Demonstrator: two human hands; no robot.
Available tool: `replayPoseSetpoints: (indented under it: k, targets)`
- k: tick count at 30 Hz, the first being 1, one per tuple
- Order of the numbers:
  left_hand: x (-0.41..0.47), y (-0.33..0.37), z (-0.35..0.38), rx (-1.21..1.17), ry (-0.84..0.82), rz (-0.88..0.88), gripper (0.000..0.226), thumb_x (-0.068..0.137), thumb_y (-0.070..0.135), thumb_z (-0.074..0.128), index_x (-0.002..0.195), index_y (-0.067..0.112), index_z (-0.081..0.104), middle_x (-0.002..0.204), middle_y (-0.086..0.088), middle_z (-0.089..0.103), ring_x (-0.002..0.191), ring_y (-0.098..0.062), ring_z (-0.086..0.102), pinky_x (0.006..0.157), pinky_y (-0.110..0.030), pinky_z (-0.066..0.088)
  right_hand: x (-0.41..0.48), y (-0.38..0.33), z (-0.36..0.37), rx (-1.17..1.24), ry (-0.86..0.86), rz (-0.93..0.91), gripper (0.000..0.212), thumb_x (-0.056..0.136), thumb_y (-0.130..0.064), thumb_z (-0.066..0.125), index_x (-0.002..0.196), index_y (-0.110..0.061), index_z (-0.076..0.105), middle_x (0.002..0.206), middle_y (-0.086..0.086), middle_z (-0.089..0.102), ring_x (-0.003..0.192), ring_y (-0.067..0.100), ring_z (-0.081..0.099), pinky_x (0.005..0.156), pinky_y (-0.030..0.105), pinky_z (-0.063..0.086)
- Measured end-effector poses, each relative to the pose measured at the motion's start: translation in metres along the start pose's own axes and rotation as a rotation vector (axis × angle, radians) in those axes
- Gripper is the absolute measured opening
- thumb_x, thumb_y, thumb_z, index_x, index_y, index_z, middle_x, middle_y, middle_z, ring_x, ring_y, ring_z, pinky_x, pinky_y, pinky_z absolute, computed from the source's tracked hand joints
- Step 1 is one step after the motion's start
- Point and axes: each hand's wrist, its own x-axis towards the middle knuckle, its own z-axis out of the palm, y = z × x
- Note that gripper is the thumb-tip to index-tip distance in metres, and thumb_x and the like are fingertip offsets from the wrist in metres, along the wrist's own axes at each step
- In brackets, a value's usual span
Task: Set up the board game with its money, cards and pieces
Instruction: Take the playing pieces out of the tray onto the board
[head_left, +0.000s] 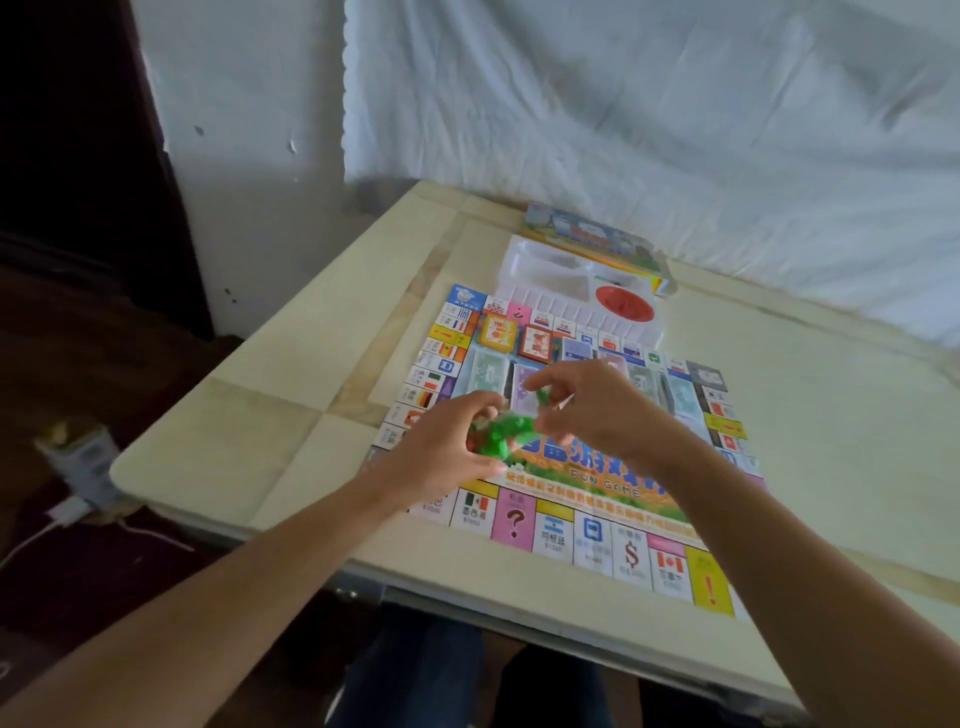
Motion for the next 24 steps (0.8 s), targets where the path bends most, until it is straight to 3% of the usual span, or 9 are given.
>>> replayPoseSetpoints:
  k: [3,6,10,12,17,24]
  targets:
    - [0.0017,0.0019,0.0007,-0.005,0.031,-0.003,0.053,0.076,0.023,0.078,0.124,0.021,0.055,0.103,0.011,0.057,0.095,-0.008,0.056,0.074,-0.01,0.041,0.0,-0.0046,0.0027,0.009,0.0,0.004,0.063,0.074,-0.001,0.072,0.129,-0.021,0.049,0.091,0.005,0.062,0.075,0.025,0.063,0.077,0.049,0.055]
    - [0.0028,-0.0006,0.0023,-0.009,0.041,-0.014,0.047,0.079,0.023,0.076,0.121,0.018,0.058,0.104,0.008,0.061,0.096,-0.009,0.058,0.074,-0.008,0.04,-0.0022,-0.0049,0.0036,0.035,0.054,0.026,0.067,0.075,-0.002,0.073,0.132,-0.022,0.043,0.094,0.001,0.06,0.079,0.025,0.066,0.076,0.048,0.057]
    - [0.0029,-0.0001,0.0041,-0.024,0.063,-0.022,0.044,0.079,0.024,0.075,0.12,0.019,0.059,0.103,0.009,0.062,0.092,-0.006,0.058,0.071,-0.003,0.04,-0.0047,-0.0052,0.007,0.058,0.142,0.093,0.031,0.085,-0.012,0.067,0.111,-0.014,0.05,0.081,0.005,0.063,0.065,0.018,0.065,0.074,0.042,0.057]
    - [0.002,0.0017,0.004,-0.017,0.064,-0.009,0.043,0.08,0.026,0.075,0.119,0.019,0.059,0.1,0.01,0.061,0.089,-0.004,0.057,0.068,-0.002,0.041,-0.0038,-0.0051,0.0091,0.049,0.181,0.114,0.018,0.086,-0.006,0.063,0.103,-0.008,0.055,0.08,0.008,0.064,0.058,0.016,0.064,0.07,0.042,0.059]
    - [0.0001,0.0048,0.0031,-0.021,0.054,0.009,0.051,0.078,0.025,0.076,0.124,0.018,0.054,0.1,0.012,0.056,0.095,-0.007,0.056,0.071,-0.003,0.038,-0.0021,-0.0082,0.0092,-0.053,0.271,-0.013,0.021,0.086,0.001,0.056,0.101,-0.014,0.057,0.069,0.005,0.062,0.063,0.023,0.065,0.065,0.041,0.057]
    - [0.0014,0.0052,0.0039,-0.01,-0.008,0.017,0.059,0.074,0.026,0.08,0.125,0.018,0.051,0.107,0.003,0.059,0.098,-0.013,0.059,0.087,-0.029,0.051,-0.004,-0.0099,0.0064,-0.102,0.299,-0.093,0.029,0.087,-0.002,0.056,0.111,-0.018,0.057,0.073,0.001,0.063,0.07,0.021,0.067,0.064,0.036,0.054]
